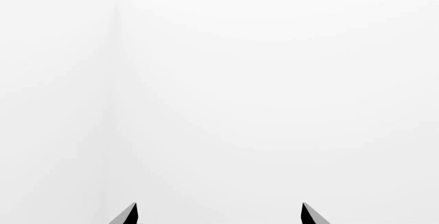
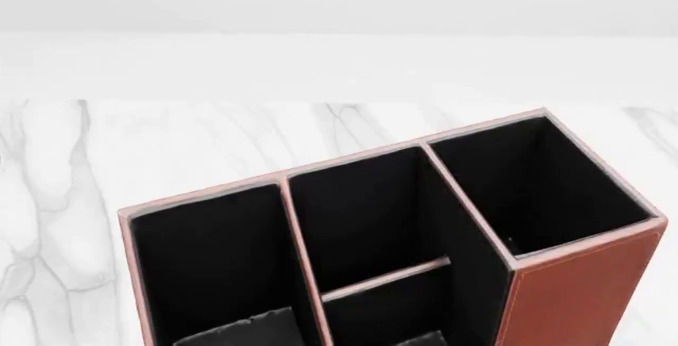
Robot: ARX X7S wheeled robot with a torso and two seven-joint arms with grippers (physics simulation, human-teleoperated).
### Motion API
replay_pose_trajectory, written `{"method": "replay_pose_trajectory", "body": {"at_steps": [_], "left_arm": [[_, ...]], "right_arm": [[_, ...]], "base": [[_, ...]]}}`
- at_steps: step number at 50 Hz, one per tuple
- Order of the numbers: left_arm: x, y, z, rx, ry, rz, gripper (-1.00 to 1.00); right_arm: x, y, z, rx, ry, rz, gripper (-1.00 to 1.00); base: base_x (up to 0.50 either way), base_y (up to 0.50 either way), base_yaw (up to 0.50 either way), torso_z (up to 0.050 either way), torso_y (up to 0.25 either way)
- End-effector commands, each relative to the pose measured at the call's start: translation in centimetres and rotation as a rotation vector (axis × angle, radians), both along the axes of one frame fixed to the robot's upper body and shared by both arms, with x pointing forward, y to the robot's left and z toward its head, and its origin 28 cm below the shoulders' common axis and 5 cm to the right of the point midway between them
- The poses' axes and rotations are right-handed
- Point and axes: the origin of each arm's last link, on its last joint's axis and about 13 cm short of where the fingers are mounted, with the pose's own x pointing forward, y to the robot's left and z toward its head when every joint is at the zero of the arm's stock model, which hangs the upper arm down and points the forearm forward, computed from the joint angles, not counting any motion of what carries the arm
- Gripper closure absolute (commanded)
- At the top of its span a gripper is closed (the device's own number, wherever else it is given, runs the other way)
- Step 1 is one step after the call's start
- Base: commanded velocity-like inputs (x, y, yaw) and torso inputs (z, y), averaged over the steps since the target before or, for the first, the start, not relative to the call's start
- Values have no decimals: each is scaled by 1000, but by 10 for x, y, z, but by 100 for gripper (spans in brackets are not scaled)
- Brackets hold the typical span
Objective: Pick up the book and place it in the front compartment of the caddy.
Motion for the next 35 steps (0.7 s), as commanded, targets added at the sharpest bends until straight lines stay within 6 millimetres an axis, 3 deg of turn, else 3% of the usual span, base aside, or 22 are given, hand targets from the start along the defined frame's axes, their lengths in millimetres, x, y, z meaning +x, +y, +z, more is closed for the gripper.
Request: {"method": "replay_pose_trajectory", "body": {"at_steps": [1,15,35], "left_arm": [[-1,2,1,-6,-18,5,-100],[-1,3,0,-10,-15,10,-100],[-1,5,-1,-18,-18,15,-100]], "right_arm": [[6,0,-2,6,-8,-2,-100],[22,5,-7,-12,16,9,-100],[26,12,-25,-18,74,44,-100]], "base": [[0,0,0,0,0],[0,0,0,0,0],[0,0,0,0,0]]}}
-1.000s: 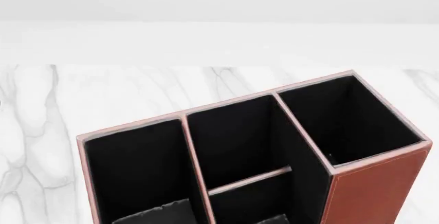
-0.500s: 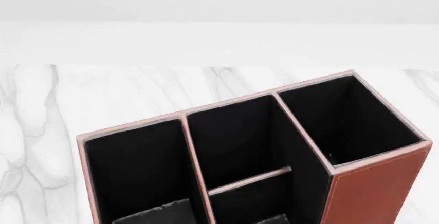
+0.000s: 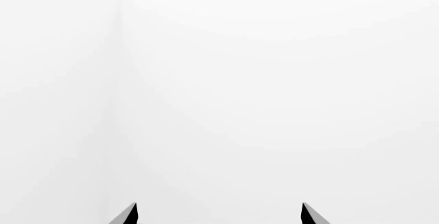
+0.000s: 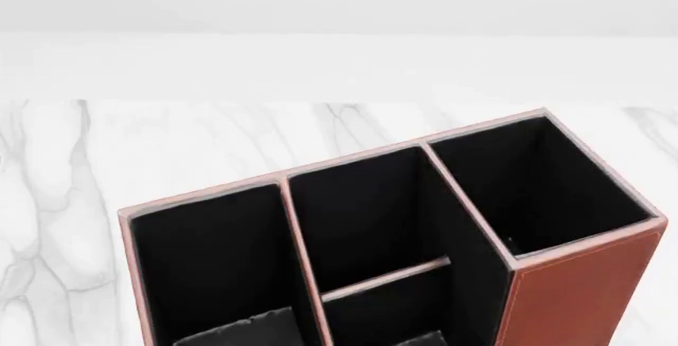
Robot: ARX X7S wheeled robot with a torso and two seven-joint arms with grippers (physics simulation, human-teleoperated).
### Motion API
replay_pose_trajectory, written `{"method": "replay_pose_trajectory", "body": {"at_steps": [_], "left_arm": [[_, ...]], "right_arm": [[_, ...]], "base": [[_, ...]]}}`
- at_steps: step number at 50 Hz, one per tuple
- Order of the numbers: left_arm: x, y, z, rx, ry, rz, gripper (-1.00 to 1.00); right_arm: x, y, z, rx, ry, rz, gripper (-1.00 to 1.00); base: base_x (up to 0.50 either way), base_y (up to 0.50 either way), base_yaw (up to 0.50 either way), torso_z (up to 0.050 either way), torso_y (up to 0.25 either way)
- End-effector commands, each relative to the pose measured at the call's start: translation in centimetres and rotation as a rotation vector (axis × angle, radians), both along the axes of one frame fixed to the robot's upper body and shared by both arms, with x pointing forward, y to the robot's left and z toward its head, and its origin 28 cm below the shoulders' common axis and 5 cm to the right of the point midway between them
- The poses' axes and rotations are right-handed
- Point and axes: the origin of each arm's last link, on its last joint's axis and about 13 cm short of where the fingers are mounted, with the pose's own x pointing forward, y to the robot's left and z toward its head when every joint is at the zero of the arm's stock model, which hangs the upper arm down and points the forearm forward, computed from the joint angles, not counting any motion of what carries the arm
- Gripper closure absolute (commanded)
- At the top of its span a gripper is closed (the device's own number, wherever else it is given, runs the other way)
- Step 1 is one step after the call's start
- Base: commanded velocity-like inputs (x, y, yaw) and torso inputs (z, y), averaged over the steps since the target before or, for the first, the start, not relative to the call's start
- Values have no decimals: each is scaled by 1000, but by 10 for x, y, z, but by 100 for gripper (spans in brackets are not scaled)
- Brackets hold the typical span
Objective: Pick up the book and place it in the front compartment of the caddy.
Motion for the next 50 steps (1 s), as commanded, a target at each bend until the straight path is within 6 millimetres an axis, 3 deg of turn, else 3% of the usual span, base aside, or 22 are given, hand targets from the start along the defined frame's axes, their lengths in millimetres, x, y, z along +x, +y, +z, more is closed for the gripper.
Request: {"method": "replay_pose_trajectory", "body": {"at_steps": [1,22,23,38,50], "left_arm": [[0,3,1,-9,-21,8,-100],[0,2,2,-13,-24,5,-100],[-1,2,2,-13,-24,5,-100],[-2,2,2,-17,-26,6,-100],[-2,2,2,-20,-29,6,-100]], "right_arm": [[5,5,-8,9,4,22,-100],[-5,-2,-30,-37,75,-24,-100],[-5,-2,-31,-38,70,-24,100],[3,1,-16,18,-33,-43,100],[4,0,27,62,-141,-42,100]], "base": [[0,0,0,0,0],[0,0,0,0,0],[0,0,0,0,0],[0,0,-1,-1,0],[0,0,0,0,0]]}}
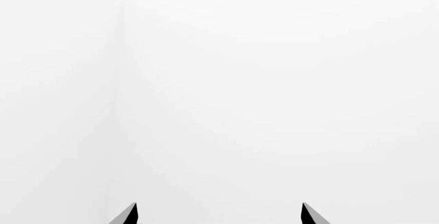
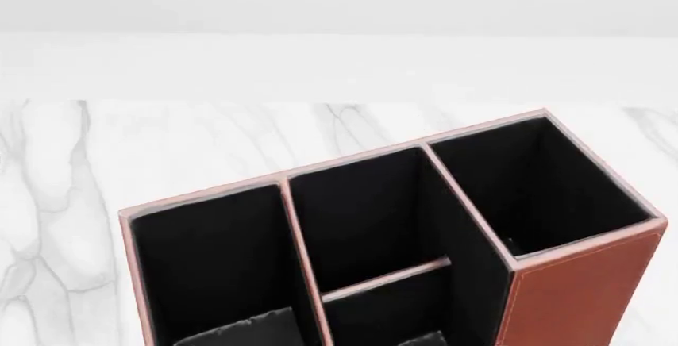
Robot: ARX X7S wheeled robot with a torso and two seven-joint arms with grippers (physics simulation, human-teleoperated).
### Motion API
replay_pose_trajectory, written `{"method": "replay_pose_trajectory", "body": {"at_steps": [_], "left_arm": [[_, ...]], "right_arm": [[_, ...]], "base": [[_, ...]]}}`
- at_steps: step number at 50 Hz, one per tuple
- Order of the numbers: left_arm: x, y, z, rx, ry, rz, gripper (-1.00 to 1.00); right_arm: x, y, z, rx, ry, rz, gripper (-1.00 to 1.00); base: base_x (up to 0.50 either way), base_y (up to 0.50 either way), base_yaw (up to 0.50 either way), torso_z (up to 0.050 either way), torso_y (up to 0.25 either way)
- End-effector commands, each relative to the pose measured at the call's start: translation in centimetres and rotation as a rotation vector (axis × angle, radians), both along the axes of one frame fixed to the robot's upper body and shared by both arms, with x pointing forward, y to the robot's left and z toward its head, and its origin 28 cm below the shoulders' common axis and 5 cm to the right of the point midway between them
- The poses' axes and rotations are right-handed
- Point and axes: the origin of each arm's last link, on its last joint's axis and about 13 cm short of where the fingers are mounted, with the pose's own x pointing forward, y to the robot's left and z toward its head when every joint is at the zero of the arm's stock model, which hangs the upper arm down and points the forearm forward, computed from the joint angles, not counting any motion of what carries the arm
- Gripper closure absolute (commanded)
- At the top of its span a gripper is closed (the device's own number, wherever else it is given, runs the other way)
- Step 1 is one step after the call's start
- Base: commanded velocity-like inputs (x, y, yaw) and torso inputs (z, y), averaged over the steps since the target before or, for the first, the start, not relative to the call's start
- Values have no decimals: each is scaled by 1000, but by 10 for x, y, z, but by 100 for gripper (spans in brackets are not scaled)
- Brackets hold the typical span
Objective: Pick up the book and place it in the front compartment of the caddy.
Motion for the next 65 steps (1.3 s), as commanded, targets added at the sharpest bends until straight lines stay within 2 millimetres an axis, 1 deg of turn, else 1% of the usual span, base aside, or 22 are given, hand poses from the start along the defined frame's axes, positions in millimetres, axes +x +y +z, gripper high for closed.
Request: {"method": "replay_pose_trajectory", "body": {"at_steps": [1,6,7,9,12,14,15,18,19,25,45,65], "left_arm": [[-1,2,1,-9,-21,4,-100],[-1,2,2,-8,-22,4,-100],[-1,2,3,-7,-24,5,-100],[-2,3,3,-9,-25,6,-100],[-2,3,3,-10,-26,9,-100],[-2,3,4,-10,-26,10,-100],[-2,3,4,-10,-27,10,-100],[-2,4,4,-10,-27,10,-100],[-2,4,4,-10,-27,10,-100],[-2,3,5,-9,-28,10,-100],[-2,3,4,-9,-26,8,-100],[-2,3,4,-10,-28,9,-100]], "right_arm": [[4,1,33,27,-128,11,100],[2,2,46,34,-165,22,100],[3,2,53,43,-193,24,100],[2,2,57,46,-205,24,100],[1,2,72,59,-252,23,100],[1,2,78,59,-272,27,100],[0,2,84,71,-296,27,100],[-1,2,94,87,-327,28,100],[-2,2,100,94,-352,30,100],[-5,2,120,122,-409,33,100],[-10,1,162,171,-550,34,100],[-7,3,192,187,-667,35,100]], "base": [[0,0,0,0,0],[0,0,0,0,0],[0,0,0,0,0],[0,0,0,0,0],[0,0,0,0,0],[0,0,0,0,0],[0,0,0,0,0],[0,0,0,0,0],[0,0,0,0,0],[0,0,0,0,0],[0,0,0,0,0],[0,0,0,0,1]]}}
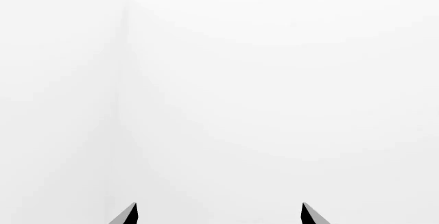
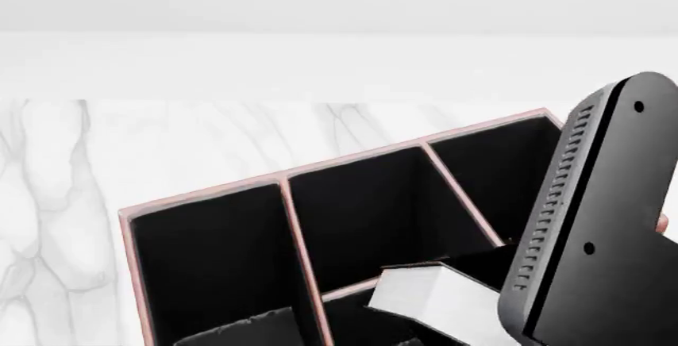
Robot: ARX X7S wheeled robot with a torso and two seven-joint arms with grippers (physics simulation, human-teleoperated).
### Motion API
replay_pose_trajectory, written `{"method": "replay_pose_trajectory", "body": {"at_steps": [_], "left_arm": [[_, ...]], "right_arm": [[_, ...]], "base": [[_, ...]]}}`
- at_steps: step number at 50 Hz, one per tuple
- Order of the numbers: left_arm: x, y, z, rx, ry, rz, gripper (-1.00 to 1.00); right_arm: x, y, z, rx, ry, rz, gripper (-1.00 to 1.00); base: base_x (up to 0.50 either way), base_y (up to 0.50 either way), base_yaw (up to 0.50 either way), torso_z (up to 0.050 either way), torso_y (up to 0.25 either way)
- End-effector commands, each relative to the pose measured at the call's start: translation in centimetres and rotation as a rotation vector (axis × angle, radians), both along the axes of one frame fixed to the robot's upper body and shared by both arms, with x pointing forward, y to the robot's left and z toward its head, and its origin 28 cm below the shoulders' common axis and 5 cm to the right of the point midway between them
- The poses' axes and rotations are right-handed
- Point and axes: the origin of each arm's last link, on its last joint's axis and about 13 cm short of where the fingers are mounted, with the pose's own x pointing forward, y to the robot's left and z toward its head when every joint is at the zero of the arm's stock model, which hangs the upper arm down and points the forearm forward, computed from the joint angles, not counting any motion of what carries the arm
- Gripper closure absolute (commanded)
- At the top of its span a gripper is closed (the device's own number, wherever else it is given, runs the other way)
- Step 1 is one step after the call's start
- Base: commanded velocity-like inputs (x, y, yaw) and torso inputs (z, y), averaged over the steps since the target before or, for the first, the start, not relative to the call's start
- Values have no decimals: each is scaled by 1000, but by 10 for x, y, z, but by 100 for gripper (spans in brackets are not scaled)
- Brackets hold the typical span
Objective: Pick up the book and place it in the front compartment of the caddy.
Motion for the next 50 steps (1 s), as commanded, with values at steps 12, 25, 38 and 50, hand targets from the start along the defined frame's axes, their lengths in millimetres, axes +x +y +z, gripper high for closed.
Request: {"method": "replay_pose_trajectory", "body": {"at_steps": [12,25,38,50], "left_arm": [[-1,3,2,-6,-23,8,-100],[-1,5,1,-11,-20,13,-100],[-1,5,0,-11,-18,15,-100],[-1,5,0,-11,-18,15,-100]], "right_arm": [[11,4,32,47,-204,-22,100],[17,6,33,80,-231,-38,100],[22,6,23,63,-240,-65,100],[22,6,23,63,-240,-65,100]], "base": [[0,0,0,0,1],[0,0,0,0,1],[0,0,0,0,1],[0,0,0,0,1]]}}
